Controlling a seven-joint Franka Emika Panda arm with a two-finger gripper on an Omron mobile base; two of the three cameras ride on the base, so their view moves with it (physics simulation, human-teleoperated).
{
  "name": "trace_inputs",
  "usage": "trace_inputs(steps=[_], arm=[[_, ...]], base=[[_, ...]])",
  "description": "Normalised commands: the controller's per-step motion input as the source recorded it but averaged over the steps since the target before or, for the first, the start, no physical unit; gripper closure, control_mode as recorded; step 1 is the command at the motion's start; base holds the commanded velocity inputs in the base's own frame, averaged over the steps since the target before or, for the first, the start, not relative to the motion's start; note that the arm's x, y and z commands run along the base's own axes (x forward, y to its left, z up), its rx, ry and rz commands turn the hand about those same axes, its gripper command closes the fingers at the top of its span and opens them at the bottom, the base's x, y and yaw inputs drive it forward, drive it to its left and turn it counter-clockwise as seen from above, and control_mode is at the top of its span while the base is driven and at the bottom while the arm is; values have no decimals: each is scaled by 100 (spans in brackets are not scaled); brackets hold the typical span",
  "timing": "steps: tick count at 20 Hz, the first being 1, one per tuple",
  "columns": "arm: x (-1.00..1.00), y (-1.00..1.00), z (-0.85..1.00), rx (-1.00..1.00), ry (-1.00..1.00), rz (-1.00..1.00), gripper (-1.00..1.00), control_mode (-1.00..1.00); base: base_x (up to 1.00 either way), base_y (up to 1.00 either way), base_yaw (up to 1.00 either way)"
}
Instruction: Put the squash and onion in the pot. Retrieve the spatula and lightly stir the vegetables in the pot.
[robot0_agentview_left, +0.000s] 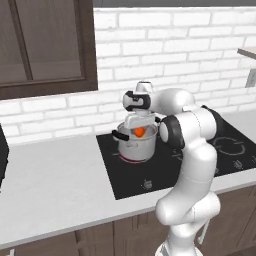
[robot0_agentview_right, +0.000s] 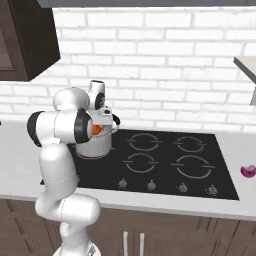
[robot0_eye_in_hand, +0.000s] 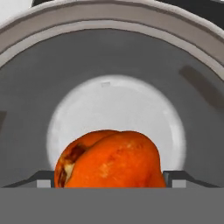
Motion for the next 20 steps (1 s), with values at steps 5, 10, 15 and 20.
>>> trace_inputs(steps=[5,10,15,20], arm=[[0,0,0,0,1,0,-100,-100],[0,1,-2,0,0,0,-100,-100],[0,20,-5,0,0,0,-100,-100],[-11,20,0,0,-6,0,-100,-100]], base=[[0,0,0],[0,0,0],[0,0,0],[0,0,0]])
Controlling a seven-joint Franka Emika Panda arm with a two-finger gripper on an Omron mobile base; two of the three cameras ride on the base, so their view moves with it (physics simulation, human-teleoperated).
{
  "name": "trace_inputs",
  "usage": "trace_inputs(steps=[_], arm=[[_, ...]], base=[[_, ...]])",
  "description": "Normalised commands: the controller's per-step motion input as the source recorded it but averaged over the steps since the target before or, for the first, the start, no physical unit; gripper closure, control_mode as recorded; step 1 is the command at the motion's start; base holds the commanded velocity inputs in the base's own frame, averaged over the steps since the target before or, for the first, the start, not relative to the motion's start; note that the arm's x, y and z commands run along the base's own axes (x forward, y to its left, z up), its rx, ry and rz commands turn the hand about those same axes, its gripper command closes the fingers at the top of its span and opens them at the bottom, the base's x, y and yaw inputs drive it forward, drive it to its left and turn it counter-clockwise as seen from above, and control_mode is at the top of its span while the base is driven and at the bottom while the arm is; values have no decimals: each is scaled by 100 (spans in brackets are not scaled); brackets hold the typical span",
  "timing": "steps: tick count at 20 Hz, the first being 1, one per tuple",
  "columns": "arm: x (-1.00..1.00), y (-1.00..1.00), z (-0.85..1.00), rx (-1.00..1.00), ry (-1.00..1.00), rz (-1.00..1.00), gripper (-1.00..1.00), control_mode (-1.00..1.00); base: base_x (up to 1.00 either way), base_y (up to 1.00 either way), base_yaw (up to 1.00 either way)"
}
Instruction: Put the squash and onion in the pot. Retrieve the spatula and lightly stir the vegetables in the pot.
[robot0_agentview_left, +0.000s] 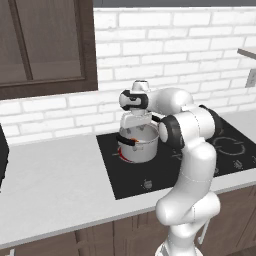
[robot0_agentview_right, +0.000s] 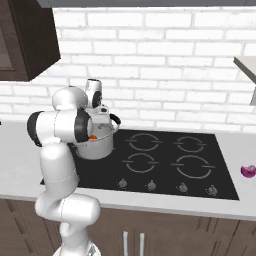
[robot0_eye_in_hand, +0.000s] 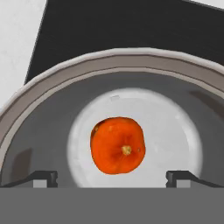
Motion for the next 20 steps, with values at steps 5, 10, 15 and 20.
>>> trace_inputs(steps=[5,10,15,20], arm=[[-31,1,39,8,-7,-1,-100,-100],[-46,-31,84,17,-1,-10,-100,-100],[-89,-40,75,1,0,-20,-100,-100],[-100,-20,75,0,0,-12,-100,-100]], base=[[0,0,0],[0,0,0],[0,0,0],[0,0,0]])
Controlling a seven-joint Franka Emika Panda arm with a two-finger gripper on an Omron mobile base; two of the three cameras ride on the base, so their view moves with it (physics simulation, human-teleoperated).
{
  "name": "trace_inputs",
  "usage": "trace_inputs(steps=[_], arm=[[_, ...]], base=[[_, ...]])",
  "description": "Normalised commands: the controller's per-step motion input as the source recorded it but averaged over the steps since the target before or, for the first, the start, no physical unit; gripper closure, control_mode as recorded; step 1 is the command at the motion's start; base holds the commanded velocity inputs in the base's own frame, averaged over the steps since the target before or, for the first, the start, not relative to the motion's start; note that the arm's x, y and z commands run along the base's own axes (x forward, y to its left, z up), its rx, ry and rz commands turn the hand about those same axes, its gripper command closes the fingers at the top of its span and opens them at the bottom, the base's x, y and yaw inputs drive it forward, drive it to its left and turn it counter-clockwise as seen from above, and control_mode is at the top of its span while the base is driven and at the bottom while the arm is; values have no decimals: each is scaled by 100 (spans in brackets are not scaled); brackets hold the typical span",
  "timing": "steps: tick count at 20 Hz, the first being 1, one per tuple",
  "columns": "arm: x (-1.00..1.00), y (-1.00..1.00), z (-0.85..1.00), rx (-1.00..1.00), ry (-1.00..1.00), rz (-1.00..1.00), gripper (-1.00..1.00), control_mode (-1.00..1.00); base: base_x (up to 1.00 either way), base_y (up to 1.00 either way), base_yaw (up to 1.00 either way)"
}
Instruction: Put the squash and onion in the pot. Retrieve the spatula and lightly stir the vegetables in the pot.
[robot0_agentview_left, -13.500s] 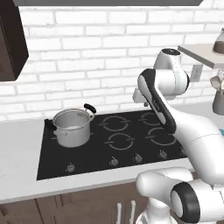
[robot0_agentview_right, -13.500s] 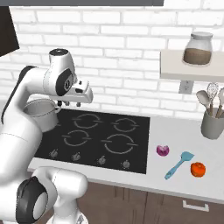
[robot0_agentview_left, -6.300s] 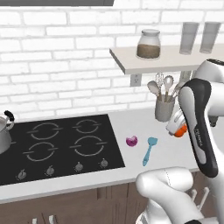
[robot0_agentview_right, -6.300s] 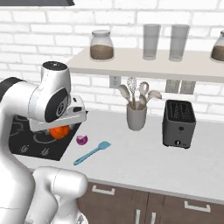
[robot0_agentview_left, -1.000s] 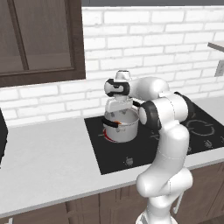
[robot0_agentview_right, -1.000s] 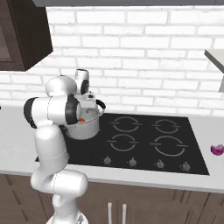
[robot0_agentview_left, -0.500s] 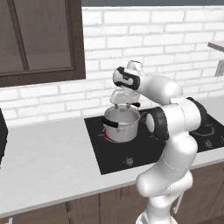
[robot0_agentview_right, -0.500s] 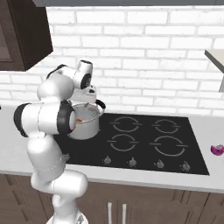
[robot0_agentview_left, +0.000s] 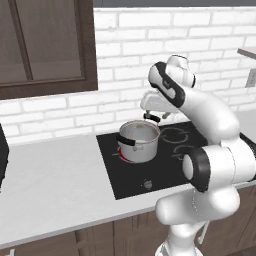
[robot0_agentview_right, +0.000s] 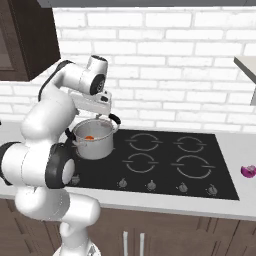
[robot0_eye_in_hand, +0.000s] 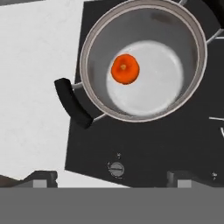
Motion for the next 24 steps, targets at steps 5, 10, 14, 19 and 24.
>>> trace_inputs(steps=[5,10,14,19,24], arm=[[-100,-3,37,0,0,-9,-100,-100],[-100,0,9,0,-14,-3,-100,-100],[-98,0,8,0,-38,-1,-100,-100],[-41,0,19,0,-31,-6,-100,-100],[0,0,0,0,2,-3,-100,-100]], base=[[0,0,0],[0,0,0],[0,0,0],[0,0,0],[0,0,0]])
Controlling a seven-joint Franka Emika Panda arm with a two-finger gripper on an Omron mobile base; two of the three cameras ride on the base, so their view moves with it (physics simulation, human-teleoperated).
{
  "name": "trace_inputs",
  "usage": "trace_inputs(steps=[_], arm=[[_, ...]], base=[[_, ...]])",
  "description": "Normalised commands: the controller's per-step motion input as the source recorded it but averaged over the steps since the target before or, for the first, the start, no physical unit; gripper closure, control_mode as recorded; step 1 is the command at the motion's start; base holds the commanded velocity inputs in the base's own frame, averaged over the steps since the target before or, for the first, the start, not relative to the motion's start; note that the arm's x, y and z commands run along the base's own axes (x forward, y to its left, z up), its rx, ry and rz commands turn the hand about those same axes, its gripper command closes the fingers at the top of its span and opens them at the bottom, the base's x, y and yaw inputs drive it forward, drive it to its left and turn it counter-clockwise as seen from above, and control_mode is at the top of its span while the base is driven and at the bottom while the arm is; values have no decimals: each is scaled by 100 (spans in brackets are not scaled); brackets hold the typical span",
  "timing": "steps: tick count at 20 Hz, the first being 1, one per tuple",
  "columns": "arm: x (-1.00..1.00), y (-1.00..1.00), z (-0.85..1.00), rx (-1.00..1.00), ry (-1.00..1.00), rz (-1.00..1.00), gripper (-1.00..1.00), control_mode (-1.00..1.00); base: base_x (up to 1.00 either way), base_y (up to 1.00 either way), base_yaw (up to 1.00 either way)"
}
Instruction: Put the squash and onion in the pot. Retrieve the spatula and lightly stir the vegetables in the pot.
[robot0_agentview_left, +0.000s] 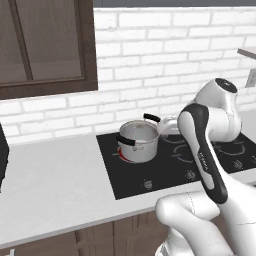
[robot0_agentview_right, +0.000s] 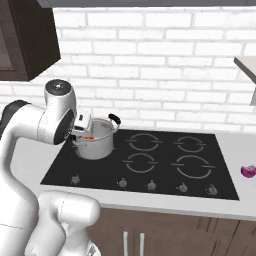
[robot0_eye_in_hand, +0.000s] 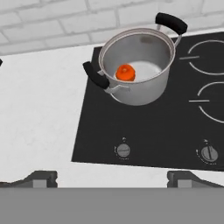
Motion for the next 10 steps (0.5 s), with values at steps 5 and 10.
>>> trace_inputs(steps=[5,10], arm=[[0,0,0,0,1,0,-100,100],[0,0,0,0,0,0,-100,100]], base=[[0,0,0],[1,-66,0]])
